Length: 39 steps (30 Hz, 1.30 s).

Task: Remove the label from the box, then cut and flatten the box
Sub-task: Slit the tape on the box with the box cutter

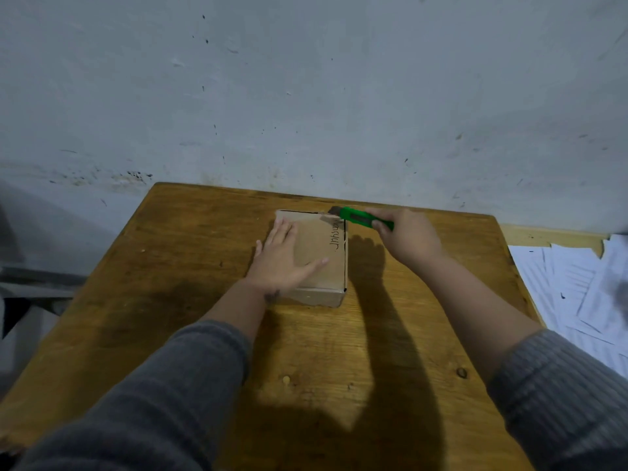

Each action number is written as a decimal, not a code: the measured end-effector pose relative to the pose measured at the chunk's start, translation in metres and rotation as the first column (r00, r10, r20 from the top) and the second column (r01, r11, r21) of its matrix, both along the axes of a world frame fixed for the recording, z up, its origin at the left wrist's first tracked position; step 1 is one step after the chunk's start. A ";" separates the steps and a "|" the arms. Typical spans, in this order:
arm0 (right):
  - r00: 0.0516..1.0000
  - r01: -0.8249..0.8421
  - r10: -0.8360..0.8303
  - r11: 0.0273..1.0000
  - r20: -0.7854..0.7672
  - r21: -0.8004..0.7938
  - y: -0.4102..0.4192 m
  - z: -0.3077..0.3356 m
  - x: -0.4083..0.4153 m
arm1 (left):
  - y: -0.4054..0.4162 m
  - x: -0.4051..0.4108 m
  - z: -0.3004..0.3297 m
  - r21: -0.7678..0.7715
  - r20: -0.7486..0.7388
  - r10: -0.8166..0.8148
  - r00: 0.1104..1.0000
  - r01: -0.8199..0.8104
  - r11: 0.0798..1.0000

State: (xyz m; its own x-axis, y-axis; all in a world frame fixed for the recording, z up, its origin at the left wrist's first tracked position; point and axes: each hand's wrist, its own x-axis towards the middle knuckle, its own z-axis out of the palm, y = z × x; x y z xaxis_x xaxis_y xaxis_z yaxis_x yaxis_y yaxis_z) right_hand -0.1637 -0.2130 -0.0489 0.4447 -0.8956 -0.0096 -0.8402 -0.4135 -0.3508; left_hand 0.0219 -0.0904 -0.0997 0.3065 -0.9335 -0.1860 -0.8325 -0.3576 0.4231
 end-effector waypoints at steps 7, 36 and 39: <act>0.998 -0.070 0.069 0.996 -0.013 -0.061 0.079 -0.012 -0.006 | 0.051 0.039 -0.003 0.011 0.113 -0.270 0.956 0.271 0.963; 0.944 -0.319 0.233 0.827 -0.234 -0.463 0.149 -0.026 0.030 | 0.059 0.052 -0.024 -0.211 0.113 -0.305 0.946 0.323 0.923; 0.939 -0.324 0.230 0.837 -0.254 -0.440 0.146 -0.023 0.023 | 0.060 0.051 -0.021 -0.186 0.144 -0.307 0.941 0.331 0.925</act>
State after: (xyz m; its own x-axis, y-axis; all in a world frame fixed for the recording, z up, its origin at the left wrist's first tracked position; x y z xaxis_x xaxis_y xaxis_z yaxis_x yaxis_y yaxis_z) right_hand -0.1405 -0.0668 -0.0718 0.7071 -0.6523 0.2728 -0.6943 -0.7137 0.0929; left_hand 0.0730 -0.0306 -0.1207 -0.0063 -0.9993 0.0367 -0.9336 0.0191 0.3579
